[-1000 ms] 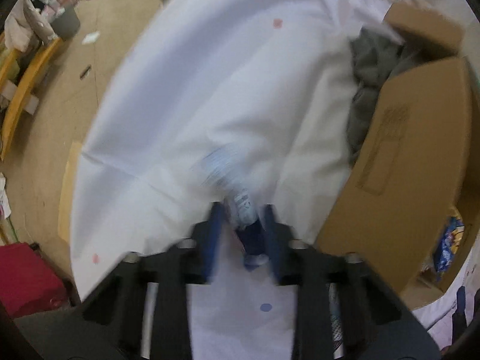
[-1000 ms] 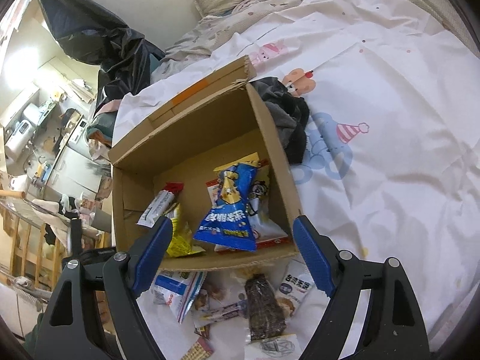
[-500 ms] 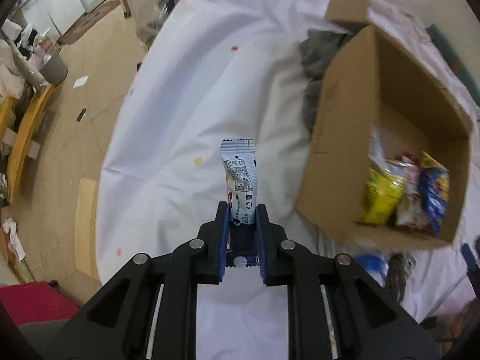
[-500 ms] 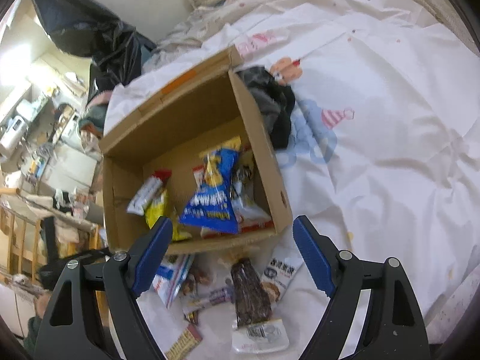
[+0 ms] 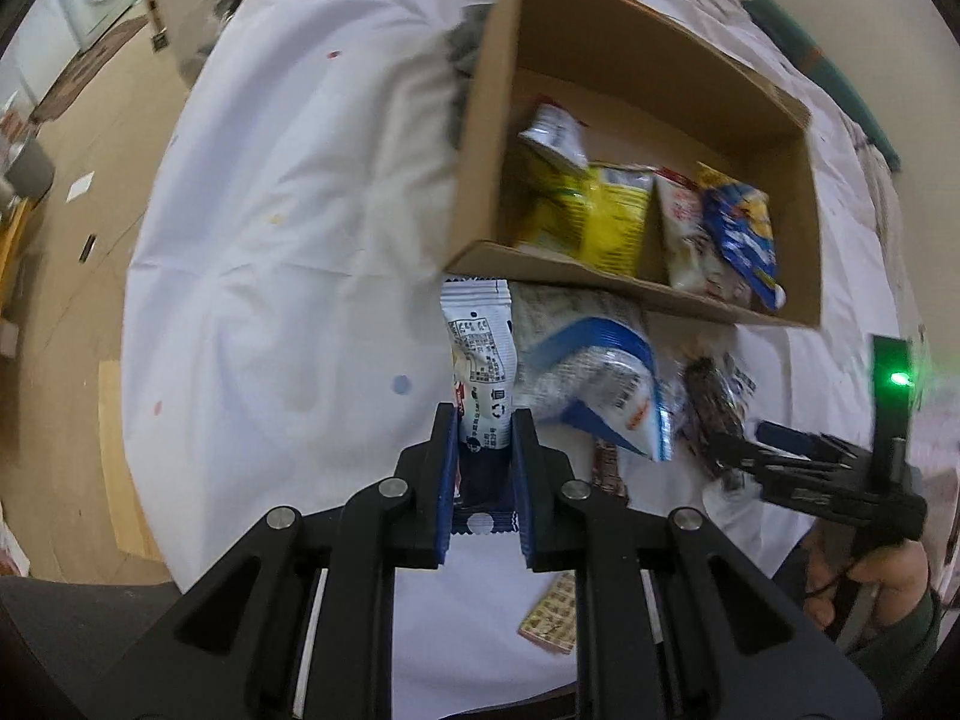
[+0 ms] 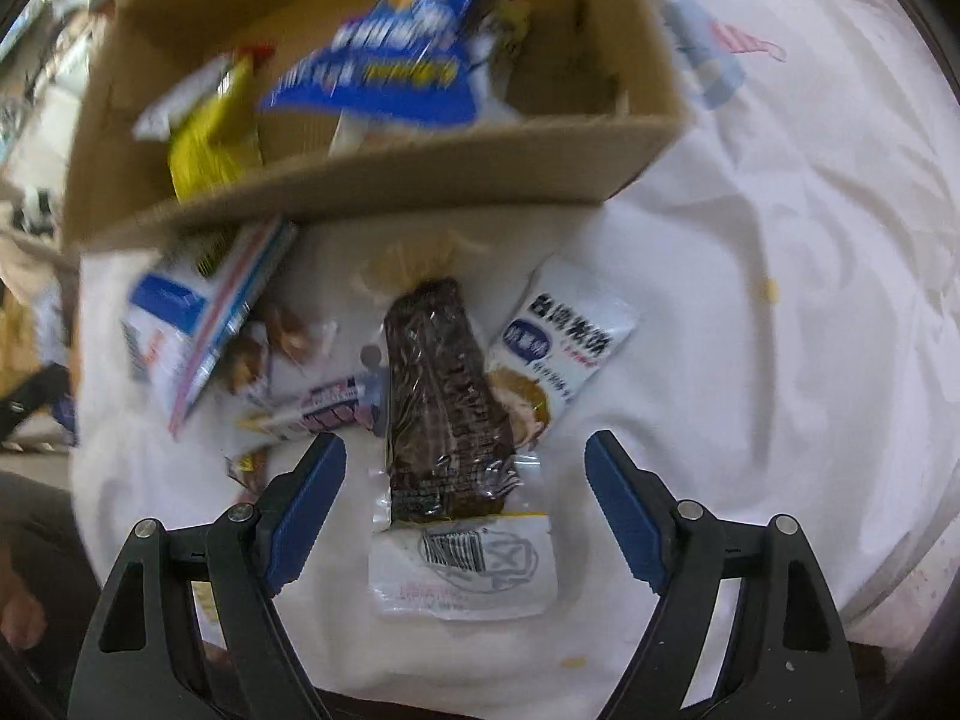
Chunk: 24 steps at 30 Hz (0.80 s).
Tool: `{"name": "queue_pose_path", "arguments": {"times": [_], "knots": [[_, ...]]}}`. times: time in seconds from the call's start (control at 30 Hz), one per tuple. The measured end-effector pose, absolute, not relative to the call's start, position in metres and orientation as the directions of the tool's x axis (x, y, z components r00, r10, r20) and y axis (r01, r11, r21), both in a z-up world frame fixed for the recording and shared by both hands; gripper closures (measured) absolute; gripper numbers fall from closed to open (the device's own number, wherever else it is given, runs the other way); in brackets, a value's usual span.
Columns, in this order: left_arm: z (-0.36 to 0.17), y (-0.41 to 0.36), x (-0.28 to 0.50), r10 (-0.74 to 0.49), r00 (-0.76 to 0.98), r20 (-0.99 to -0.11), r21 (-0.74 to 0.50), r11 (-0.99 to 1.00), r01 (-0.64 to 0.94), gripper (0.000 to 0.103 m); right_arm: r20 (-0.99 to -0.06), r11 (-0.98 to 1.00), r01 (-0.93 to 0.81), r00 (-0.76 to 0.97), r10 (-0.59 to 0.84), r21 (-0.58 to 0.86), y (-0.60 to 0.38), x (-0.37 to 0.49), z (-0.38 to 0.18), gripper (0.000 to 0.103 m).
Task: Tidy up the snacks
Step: 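Grasp the dark jerky pack with right tool while left tool holds the stick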
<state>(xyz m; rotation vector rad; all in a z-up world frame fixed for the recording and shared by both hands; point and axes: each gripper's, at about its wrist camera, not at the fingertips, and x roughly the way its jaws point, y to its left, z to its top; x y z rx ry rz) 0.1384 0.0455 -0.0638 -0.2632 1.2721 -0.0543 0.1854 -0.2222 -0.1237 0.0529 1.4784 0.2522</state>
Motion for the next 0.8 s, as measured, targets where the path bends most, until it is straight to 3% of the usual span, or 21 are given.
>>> {"name": "queue_pose_path", "arguments": {"times": [0.23, 0.37, 0.57, 0.8], "knots": [[-0.066, 0.035, 0.138, -0.19, 0.301, -0.935, -0.22, 0.973, -0.067, 0.089, -0.997, 0.968, -0.25, 0.065, 0.039, 0.021, -0.191, 0.181, -0.143, 0.018], [-0.067, 0.032, 0.138, -0.198, 0.301, -0.933, -0.225, 0.972, -0.06, 0.089, -0.996, 0.966, -0.257, 0.072, 0.049, 0.029, -0.19, 0.173, -0.138, 0.037], [-0.066, 0.031, 0.137, -0.202, 0.302, -0.931, -0.229, 0.972, -0.054, 0.089, -0.985, 0.961, -0.241, 0.068, 0.159, 0.139, -0.194, 0.153, -0.121, 0.044], [-0.061, 0.028, 0.135, -0.202, 0.326, -0.924, -0.227, 0.973, -0.039, 0.089, -0.914, 0.914, -0.149, 0.101, 0.393, 0.377, -0.221, 0.127, -0.092, 0.045]]}}
